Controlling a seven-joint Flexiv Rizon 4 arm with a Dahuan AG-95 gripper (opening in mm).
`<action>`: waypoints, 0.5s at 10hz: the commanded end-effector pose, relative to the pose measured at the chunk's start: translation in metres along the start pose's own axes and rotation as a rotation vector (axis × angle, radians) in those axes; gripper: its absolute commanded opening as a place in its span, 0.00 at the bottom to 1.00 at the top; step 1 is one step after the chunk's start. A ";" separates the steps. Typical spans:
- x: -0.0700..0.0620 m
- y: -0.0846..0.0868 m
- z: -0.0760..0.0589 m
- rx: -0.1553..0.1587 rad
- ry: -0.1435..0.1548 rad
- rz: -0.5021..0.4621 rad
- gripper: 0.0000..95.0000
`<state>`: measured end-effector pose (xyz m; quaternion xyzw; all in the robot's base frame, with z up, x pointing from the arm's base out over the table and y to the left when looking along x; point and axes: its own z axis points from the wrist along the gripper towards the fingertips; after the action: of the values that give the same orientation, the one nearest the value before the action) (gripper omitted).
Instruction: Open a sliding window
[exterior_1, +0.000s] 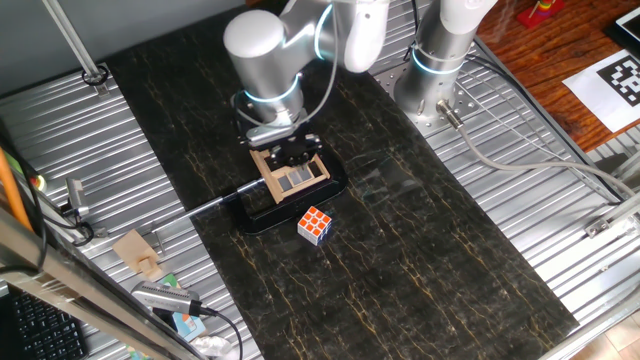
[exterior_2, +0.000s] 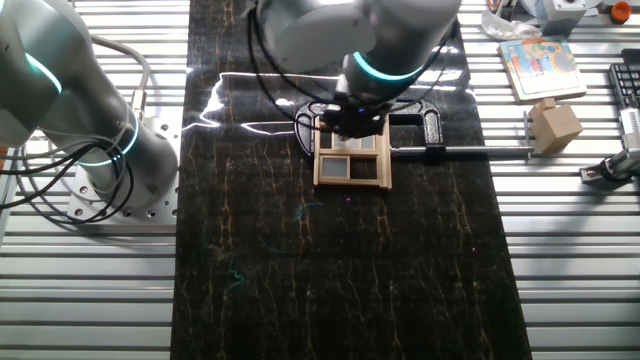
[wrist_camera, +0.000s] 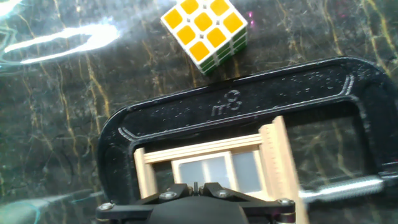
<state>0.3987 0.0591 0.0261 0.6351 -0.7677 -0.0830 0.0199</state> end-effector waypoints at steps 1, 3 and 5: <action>-0.001 0.004 0.002 -0.001 0.003 0.003 0.00; -0.003 0.010 0.007 0.001 0.004 0.008 0.00; -0.004 0.013 0.009 0.004 0.005 0.012 0.00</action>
<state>0.3848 0.0668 0.0186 0.6306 -0.7717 -0.0798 0.0212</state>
